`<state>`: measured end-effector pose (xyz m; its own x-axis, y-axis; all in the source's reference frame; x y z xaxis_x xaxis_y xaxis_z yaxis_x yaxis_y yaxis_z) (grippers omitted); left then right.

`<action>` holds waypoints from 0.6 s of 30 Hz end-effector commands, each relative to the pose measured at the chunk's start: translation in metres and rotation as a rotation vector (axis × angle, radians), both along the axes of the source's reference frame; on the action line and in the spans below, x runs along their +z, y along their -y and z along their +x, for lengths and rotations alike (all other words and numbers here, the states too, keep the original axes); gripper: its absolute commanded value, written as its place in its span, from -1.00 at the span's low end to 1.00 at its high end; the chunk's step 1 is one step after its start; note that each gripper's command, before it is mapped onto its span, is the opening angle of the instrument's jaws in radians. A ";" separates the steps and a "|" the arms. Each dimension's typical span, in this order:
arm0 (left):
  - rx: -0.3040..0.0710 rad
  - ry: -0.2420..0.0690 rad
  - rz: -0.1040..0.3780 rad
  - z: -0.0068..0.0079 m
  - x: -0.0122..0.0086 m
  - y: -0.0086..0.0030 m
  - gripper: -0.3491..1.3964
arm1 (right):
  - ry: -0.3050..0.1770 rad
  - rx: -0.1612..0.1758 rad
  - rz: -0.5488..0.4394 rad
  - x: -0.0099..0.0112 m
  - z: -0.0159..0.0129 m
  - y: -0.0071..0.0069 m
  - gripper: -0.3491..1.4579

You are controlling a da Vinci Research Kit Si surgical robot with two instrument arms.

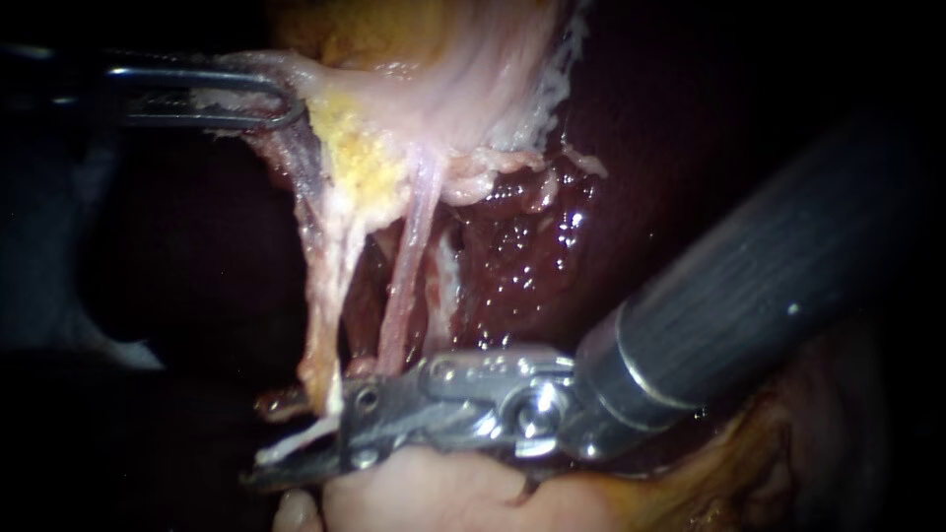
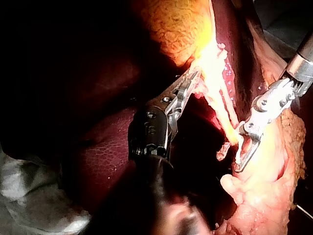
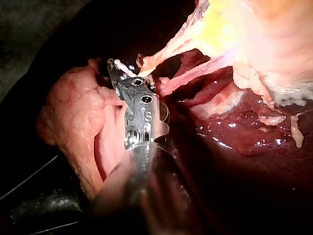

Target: Clipping first clip left tube

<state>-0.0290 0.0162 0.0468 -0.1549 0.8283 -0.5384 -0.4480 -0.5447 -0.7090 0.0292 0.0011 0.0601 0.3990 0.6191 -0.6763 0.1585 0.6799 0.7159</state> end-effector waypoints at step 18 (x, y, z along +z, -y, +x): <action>0.000 0.000 0.000 0.0000 0.0000 0.0000 -1.00 | 0.057 0.024 0.125 0.0003 -0.0019 -0.0001 -1.00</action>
